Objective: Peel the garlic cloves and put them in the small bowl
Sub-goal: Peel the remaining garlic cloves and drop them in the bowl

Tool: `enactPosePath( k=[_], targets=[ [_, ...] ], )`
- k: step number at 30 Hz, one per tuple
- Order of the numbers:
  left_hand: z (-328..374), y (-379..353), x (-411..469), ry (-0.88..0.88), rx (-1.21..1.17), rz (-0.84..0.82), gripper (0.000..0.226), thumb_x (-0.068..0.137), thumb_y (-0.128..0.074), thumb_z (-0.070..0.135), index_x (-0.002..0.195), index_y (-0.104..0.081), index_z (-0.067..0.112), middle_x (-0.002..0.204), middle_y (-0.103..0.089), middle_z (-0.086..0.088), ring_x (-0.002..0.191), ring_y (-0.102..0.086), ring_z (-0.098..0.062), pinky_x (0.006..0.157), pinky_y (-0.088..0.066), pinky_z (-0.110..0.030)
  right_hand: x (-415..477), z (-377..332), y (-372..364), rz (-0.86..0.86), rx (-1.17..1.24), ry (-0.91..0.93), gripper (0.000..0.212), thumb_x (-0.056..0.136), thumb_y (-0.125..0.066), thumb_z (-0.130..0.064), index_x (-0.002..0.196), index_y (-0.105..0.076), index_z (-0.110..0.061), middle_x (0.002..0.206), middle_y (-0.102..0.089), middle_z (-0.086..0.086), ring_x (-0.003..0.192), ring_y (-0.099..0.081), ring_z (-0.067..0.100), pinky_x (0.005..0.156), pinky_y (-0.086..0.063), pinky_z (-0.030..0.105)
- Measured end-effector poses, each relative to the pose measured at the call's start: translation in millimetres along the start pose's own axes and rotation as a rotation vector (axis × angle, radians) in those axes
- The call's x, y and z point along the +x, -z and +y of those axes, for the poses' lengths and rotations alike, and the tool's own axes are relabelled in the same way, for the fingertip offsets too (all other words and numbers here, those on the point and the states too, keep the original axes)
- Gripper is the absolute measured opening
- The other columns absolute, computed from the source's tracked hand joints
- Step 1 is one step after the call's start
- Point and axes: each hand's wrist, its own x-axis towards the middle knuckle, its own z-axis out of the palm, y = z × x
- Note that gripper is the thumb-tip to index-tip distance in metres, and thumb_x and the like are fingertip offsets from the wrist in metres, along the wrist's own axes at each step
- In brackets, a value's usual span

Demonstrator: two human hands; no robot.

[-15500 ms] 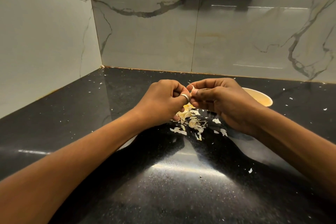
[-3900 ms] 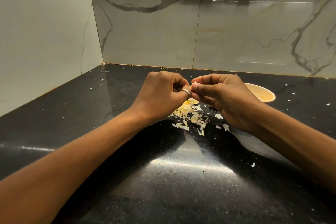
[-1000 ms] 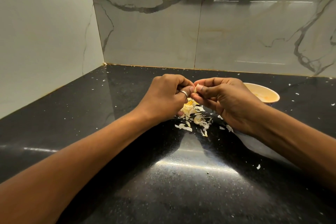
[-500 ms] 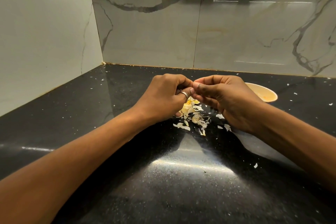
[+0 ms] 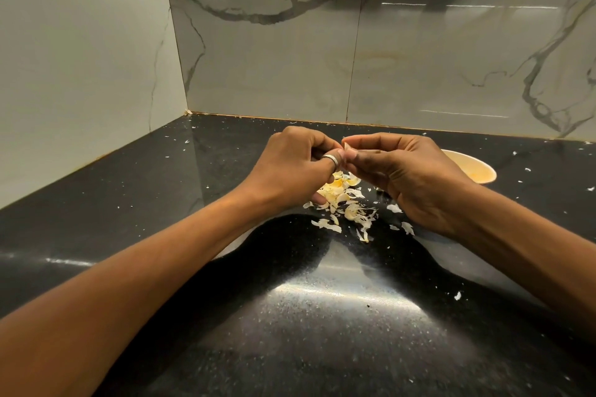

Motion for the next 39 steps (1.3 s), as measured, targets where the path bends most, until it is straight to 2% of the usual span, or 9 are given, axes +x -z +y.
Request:
enactPosePath(
  k=[4, 9, 12, 18, 24, 32, 35, 39],
  targets=[
    [1, 0, 0, 0.024, -0.005, 0.012, 0.013, 0.093, -0.071, 0.022, 0.098, -0.075, 0.010, 0.080, -0.071, -0.005, 0.068, -0.071, -0.012, 0.052, -0.060, -0.030, -1, 0, -1, -0.005, -0.089, 0.026, 0.024, 0.084, -0.066, 0.010, 0.107, -0.072, 0.003, 0.101, -0.075, 0.021, 0.091, -0.074, 0.024, 0.080, -0.061, 0.025],
    [2, 1, -1, -0.002, 0.018, 0.026, 0.007, 0.095, -0.068, 0.017, 0.091, -0.073, 0.017, 0.075, -0.070, -0.005, 0.065, -0.070, -0.011, 0.051, -0.059, -0.029, -2, 1, -2, 0.008, -0.160, 0.063, 0.024, 0.085, -0.067, 0.010, 0.107, -0.073, 0.003, 0.101, -0.076, 0.020, 0.091, -0.074, 0.023, 0.078, -0.061, 0.023],
    [2, 1, -1, -0.005, 0.028, 0.028, 0.007, 0.094, -0.069, 0.019, 0.092, -0.074, 0.015, 0.075, -0.070, -0.006, 0.066, -0.071, -0.014, 0.051, -0.060, -0.031, -2, 2, -3, 0.009, -0.192, 0.081, 0.023, 0.086, -0.067, 0.010, 0.107, -0.073, 0.003, 0.100, -0.076, 0.020, 0.090, -0.074, 0.022, 0.077, -0.060, 0.023],
    [5, 2, 0, 0.046, -0.065, 0.015, 0.010, 0.095, -0.068, 0.022, 0.091, -0.071, 0.013, 0.077, -0.069, -0.009, 0.065, -0.070, -0.014, 0.054, -0.060, -0.032, -2, -1, -2, -0.028, -0.042, 0.015, 0.021, 0.087, -0.061, 0.013, 0.102, -0.072, 0.003, 0.100, -0.074, 0.020, 0.089, -0.072, 0.024, 0.083, -0.061, 0.027],
    [8, 4, 0, 0.098, -0.135, -0.016, 0.008, 0.097, -0.064, 0.015, 0.092, -0.070, 0.011, 0.079, -0.067, -0.006, 0.068, -0.068, -0.013, 0.053, -0.059, -0.031, -2, -5, 0, -0.050, 0.029, -0.046, 0.022, 0.089, -0.058, 0.013, 0.104, -0.071, 0.004, 0.099, -0.070, 0.019, 0.080, -0.068, 0.019, 0.068, -0.059, 0.020],
    [8, 7, 1, 0.107, -0.148, -0.033, 0.009, 0.098, -0.061, 0.012, 0.094, -0.069, 0.011, 0.081, -0.066, -0.006, 0.069, -0.068, -0.015, 0.053, -0.058, -0.028, -2, -8, 2, -0.070, 0.072, -0.122, 0.026, 0.092, -0.054, 0.010, 0.110, -0.070, 0.001, 0.099, -0.069, 0.015, 0.076, -0.068, 0.013, 0.061, -0.055, 0.015],
    [8, 6, 0, 0.103, -0.136, -0.026, 0.008, 0.097, -0.064, 0.012, 0.093, -0.070, 0.010, 0.080, -0.067, -0.006, 0.069, -0.069, -0.016, 0.053, -0.059, -0.030, -2, -7, 1, -0.060, 0.065, -0.115, 0.024, 0.093, -0.058, 0.005, 0.114, -0.069, 0.003, 0.095, -0.070, 0.014, 0.073, -0.069, 0.012, 0.061, -0.056, 0.016],
    [7, 5, 0, 0.091, -0.107, -0.017, 0.007, 0.096, -0.066, 0.014, 0.090, -0.070, 0.012, 0.078, -0.068, -0.005, 0.066, -0.069, -0.014, 0.053, -0.059, -0.030, -1, -6, -1, -0.049, 0.007, -0.069, 0.026, 0.081, -0.072, -0.004, 0.105, -0.072, 0.003, 0.090, -0.073, 0.013, 0.071, -0.069, 0.012, 0.060, -0.055, 0.015]
  ],
)
